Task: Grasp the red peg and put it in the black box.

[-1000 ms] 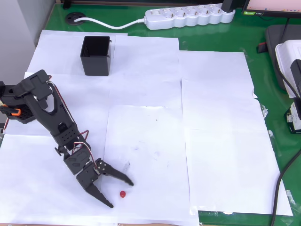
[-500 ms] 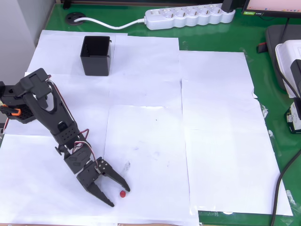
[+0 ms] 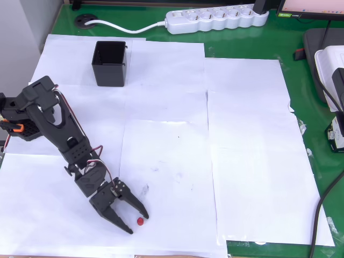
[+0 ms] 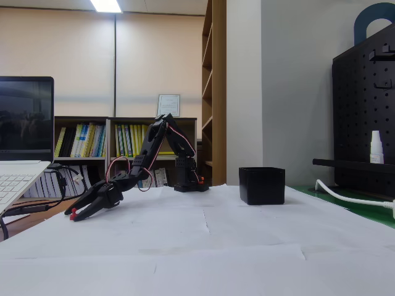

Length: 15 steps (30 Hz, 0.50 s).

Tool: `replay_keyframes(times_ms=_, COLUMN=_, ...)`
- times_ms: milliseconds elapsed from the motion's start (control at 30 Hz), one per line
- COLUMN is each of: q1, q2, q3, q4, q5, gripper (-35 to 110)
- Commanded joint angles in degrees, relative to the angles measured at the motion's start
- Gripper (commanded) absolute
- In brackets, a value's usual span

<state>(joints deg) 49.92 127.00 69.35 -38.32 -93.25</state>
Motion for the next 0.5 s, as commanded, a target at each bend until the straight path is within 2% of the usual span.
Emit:
replay_keyframes(times_ms=0, q1=0.18, q2=0.35, q3=0.53, q4=1.49, q5=-1.05, gripper=11)
replay_keyframes(times_ms=200, q1=-0.18, q2=0.70, q3=0.88, q4=1.49, q5=-1.41, gripper=6)
replay_keyframes(times_ms=267, q1=-0.26, q2=0.70, q3=0.97, q4=1.49, q5=-1.05, gripper=0)
replay_keyframes(times_ms=467, q1=-0.53, q2=0.44, q3=1.05, q4=1.49, q5=-1.05, gripper=0)
